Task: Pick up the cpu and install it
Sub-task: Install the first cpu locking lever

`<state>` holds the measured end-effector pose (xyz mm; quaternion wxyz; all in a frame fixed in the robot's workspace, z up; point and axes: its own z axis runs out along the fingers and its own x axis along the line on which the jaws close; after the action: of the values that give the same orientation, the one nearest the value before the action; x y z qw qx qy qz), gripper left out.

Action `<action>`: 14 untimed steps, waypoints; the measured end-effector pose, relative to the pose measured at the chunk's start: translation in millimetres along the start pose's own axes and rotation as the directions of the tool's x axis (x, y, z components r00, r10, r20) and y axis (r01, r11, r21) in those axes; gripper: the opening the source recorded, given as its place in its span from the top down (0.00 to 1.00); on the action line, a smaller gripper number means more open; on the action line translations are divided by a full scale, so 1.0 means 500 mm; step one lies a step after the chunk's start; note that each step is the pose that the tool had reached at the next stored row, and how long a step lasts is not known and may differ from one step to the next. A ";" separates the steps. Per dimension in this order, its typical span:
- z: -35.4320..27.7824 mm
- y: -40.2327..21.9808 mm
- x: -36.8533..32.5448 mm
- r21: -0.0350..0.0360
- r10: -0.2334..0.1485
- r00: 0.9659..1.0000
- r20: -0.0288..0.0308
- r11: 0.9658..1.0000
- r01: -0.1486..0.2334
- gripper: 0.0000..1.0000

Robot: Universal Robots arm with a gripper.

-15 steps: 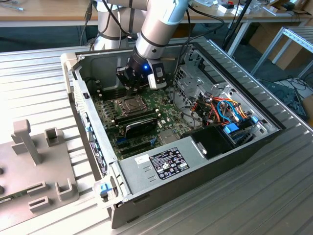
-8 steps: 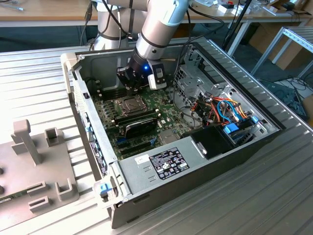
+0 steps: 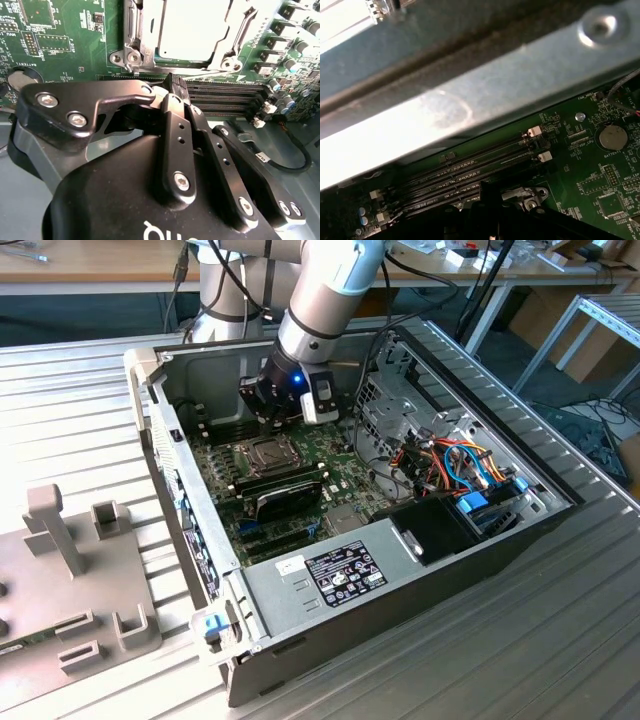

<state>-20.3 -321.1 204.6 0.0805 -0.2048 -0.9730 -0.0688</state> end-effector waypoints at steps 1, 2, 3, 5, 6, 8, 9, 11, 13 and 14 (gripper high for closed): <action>0.000 0.000 0.000 -0.001 0.008 1.000 0.001 1.000 -0.008 0.89; 0.000 0.000 0.000 -0.003 0.016 1.000 0.002 1.000 -0.016 0.89; 0.001 0.000 -0.001 -0.005 0.027 1.000 0.003 1.000 -0.027 0.89; 0.001 0.000 -0.001 -0.009 0.048 0.999 0.005 0.999 -0.048 0.89; 0.001 0.000 -0.001 -0.011 0.057 0.998 0.006 0.998 -0.057 0.89; 0.001 0.000 -0.001 -0.012 0.061 0.998 0.006 0.998 -0.061 0.89; 0.001 0.000 -0.001 -0.012 0.061 0.998 0.006 0.998 -0.061 0.89; 0.001 0.000 -0.001 -0.012 0.062 0.998 0.006 0.998 -0.062 0.89; 0.001 0.000 -0.001 -0.016 0.083 0.997 0.008 0.996 -0.083 0.89; 0.002 0.000 -0.001 -0.024 0.124 0.992 0.011 0.992 -0.123 0.89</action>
<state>-19.8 -321.0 203.6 0.0759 -0.2661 -0.9581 -0.0738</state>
